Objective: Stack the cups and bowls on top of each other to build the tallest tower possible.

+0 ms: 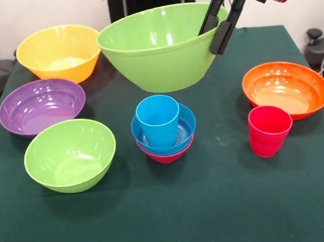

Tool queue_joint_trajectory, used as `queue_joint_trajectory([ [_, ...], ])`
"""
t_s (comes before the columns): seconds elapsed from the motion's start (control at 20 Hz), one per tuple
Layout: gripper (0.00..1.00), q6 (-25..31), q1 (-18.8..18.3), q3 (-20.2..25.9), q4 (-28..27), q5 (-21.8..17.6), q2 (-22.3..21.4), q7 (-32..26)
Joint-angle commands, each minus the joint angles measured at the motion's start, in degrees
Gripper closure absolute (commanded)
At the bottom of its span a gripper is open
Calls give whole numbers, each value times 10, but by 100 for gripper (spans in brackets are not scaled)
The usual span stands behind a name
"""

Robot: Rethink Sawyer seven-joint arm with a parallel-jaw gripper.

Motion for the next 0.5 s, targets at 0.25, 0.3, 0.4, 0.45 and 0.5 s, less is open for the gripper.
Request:
queue_joint_trajectory([
  [0.25, 100, 127, -37, 54, -104, -51, 72, -110],
  [0.3, 100, 134, -39, 49, -112, -51, 78, -102],
  [0.4, 100, 147, -43, 43, -127, -52, 86, -96],
  [0.45, 100, 151, -44, 42, -130, -52, 87, -95],
  [0.5, 100, 156, -45, 39, -136, -52, 91, -94],
])
